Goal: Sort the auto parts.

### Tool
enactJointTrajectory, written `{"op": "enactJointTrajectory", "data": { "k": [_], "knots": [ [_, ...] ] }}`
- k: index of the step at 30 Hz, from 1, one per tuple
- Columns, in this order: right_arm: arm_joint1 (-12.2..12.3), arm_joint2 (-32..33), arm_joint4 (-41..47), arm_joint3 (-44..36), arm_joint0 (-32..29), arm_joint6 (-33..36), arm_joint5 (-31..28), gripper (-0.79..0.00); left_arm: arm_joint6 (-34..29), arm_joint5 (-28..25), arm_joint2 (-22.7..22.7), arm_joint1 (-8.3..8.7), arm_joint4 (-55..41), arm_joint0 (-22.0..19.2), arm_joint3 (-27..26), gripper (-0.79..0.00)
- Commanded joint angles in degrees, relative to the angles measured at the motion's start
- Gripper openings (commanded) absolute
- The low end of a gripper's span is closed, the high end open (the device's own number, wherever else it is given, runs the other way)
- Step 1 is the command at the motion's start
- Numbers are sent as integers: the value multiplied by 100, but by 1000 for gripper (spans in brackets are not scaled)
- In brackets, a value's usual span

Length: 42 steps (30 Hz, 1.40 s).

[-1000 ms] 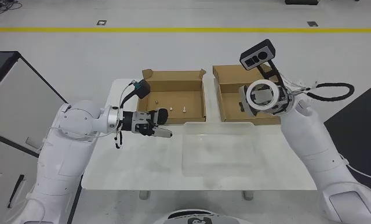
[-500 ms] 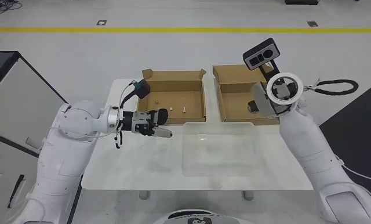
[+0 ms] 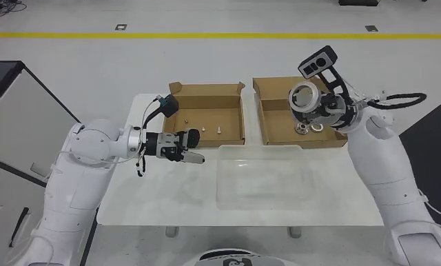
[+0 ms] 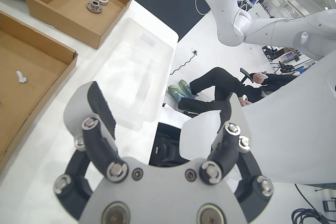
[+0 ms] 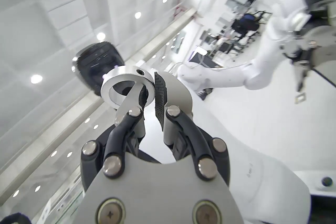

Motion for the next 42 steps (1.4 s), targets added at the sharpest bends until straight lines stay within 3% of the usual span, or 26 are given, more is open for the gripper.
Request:
{"op": "enactJointTrajectory", "data": {
  "k": [1, 6, 10, 14, 21, 28, 42],
  "knots": [
    [104, 346, -985, 71, -60, -132, 202, -785, 0, 0, 0, 0, 0, 0, 0, 0],
    [382, 959, -3639, -147, -124, -346, 696, -785, 0, 0, 0, 0, 0, 0, 0, 0],
    [543, 995, -5679, -405, 48, -342, 781, -785, 0, 0, 0, 0, 0, 0, 0, 0],
    [585, 576, -6866, -316, 444, -329, 807, -785, 0, 0, 0, 0, 0, 0, 0, 0],
    [466, -905, -8685, 442, 1259, -365, 596, -785, 0, 0, 0, 0, 0, 0, 0, 0],
    [191, -2130, -9468, 1438, 1833, -554, 576, -785, 0, 0, 0, 0, 0, 0, 0, 0],
    [-329, -3201, -9635, 3152, 2283, -1208, 929, -785, 0, 0, 0, 0, 0, 0, 0, 0]
  ]
}}
